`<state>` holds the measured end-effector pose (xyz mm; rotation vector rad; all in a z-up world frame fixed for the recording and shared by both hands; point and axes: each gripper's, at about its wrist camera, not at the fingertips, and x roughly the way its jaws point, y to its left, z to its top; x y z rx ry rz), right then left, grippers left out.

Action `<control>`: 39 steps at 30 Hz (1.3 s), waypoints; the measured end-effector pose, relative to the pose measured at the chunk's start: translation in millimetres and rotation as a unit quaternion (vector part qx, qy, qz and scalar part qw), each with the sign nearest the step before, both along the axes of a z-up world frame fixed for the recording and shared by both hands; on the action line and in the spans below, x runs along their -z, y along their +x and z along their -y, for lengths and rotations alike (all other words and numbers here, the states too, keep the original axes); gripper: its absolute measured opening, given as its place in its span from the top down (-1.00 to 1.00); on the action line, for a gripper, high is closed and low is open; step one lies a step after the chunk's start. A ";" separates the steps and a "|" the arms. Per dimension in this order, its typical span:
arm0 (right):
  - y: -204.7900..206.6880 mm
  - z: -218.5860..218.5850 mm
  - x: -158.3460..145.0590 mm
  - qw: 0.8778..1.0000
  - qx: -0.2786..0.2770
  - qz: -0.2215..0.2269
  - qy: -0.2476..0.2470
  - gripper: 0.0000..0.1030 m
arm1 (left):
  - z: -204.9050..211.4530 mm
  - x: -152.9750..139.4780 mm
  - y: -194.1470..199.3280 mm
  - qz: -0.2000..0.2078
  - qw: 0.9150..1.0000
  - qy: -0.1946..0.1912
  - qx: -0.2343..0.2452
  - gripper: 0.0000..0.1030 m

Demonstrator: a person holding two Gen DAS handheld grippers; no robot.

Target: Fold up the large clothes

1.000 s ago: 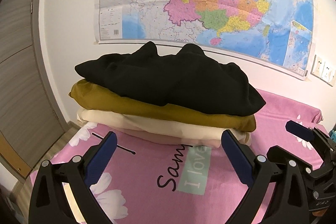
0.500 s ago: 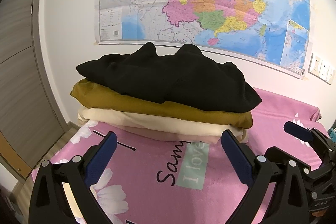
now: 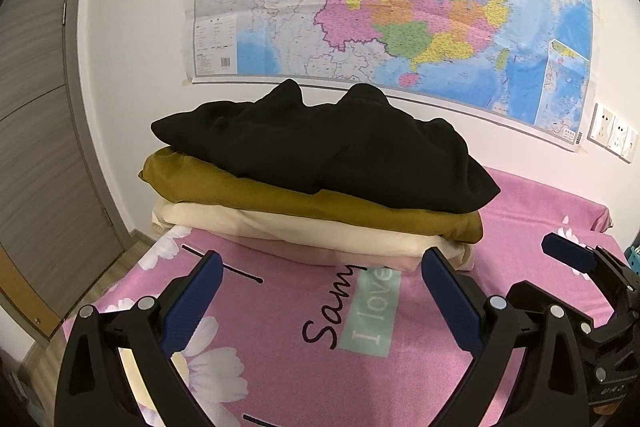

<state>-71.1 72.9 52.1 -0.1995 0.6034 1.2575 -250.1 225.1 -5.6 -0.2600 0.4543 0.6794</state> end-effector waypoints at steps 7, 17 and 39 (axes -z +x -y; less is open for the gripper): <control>-1.5 -0.9 -0.2 1.000 -0.001 -0.001 0.001 -0.89 | 0.0 -1.1 0.7 0.001 1.000 0.002 0.001 -0.86; -0.7 1.0 -0.1 1.000 -0.002 -0.004 0.002 -0.89 | 1.3 -1.1 0.0 0.001 1.000 0.003 0.002 -0.86; -1.7 -0.5 2.1 1.000 0.002 -0.006 0.000 -0.89 | 5.5 3.4 0.3 -0.002 1.000 0.000 0.002 -0.86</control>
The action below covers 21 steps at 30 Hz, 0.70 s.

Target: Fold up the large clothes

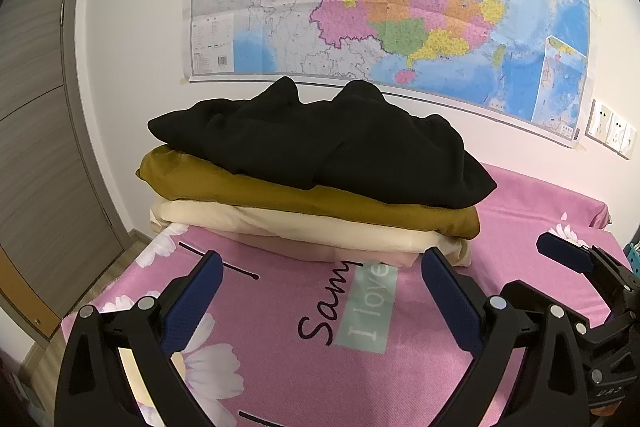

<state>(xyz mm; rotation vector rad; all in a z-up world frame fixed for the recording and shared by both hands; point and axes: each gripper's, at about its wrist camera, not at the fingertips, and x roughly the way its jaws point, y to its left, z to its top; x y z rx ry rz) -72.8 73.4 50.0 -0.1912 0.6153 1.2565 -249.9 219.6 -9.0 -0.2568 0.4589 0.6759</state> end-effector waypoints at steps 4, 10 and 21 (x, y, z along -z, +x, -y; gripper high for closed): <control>0.1 -0.8 1.1 1.000 -0.002 -0.003 -0.001 -0.89 | 1.0 0.5 0.4 -0.001 1.000 -0.001 0.000 -0.86; -0.3 0.0 1.4 1.000 -0.002 -0.004 0.001 -0.89 | 3.0 1.9 1.9 -0.002 1.000 0.000 0.000 -0.86; 9.3 23.0 7.6 1.000 0.024 -0.011 -0.005 -0.89 | 10.3 15.5 15.9 -0.006 0.999 -0.031 0.026 -0.86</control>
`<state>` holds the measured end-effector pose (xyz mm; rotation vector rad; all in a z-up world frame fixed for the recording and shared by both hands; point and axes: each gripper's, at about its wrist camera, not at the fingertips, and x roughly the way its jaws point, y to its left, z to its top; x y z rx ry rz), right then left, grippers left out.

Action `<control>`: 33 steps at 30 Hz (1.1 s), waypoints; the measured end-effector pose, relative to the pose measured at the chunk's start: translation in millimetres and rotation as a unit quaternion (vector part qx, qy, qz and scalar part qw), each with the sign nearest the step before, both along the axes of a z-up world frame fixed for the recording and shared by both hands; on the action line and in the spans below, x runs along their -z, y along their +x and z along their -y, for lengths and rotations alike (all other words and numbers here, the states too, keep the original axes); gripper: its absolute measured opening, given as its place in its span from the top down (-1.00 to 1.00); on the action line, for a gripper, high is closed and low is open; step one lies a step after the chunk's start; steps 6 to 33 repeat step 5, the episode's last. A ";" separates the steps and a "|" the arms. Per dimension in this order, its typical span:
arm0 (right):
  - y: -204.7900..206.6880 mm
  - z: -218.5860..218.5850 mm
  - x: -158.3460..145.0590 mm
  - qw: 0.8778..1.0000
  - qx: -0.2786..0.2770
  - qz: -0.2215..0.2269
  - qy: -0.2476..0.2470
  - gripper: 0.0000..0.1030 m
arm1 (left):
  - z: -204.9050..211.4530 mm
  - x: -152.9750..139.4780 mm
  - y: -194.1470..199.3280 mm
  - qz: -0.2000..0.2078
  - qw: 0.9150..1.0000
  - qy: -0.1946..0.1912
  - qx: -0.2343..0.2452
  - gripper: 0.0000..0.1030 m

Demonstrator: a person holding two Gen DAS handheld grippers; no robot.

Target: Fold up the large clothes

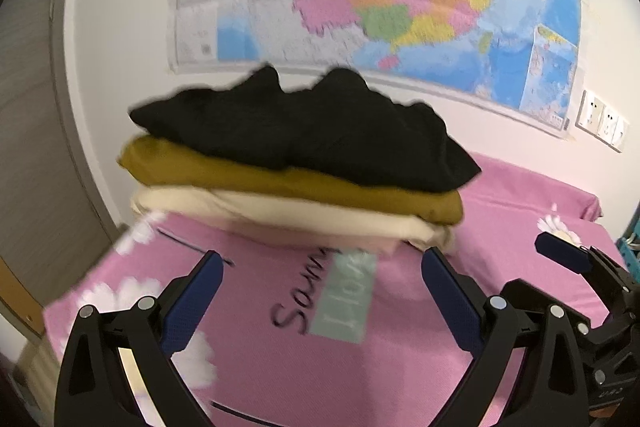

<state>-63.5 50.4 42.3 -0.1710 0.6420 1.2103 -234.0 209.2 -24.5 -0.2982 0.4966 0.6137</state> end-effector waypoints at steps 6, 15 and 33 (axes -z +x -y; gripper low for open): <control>28.2 49.3 12.3 0.997 0.072 -0.012 -0.034 -0.89 | 19.4 20.5 30.8 -0.018 0.998 -0.034 0.047 -0.86; 28.2 49.3 12.3 0.997 0.072 -0.012 -0.034 -0.89 | 19.4 20.5 30.8 -0.018 0.998 -0.034 0.047 -0.86; 28.2 49.3 12.3 0.997 0.072 -0.012 -0.034 -0.89 | 19.4 20.5 30.8 -0.018 0.998 -0.034 0.047 -0.86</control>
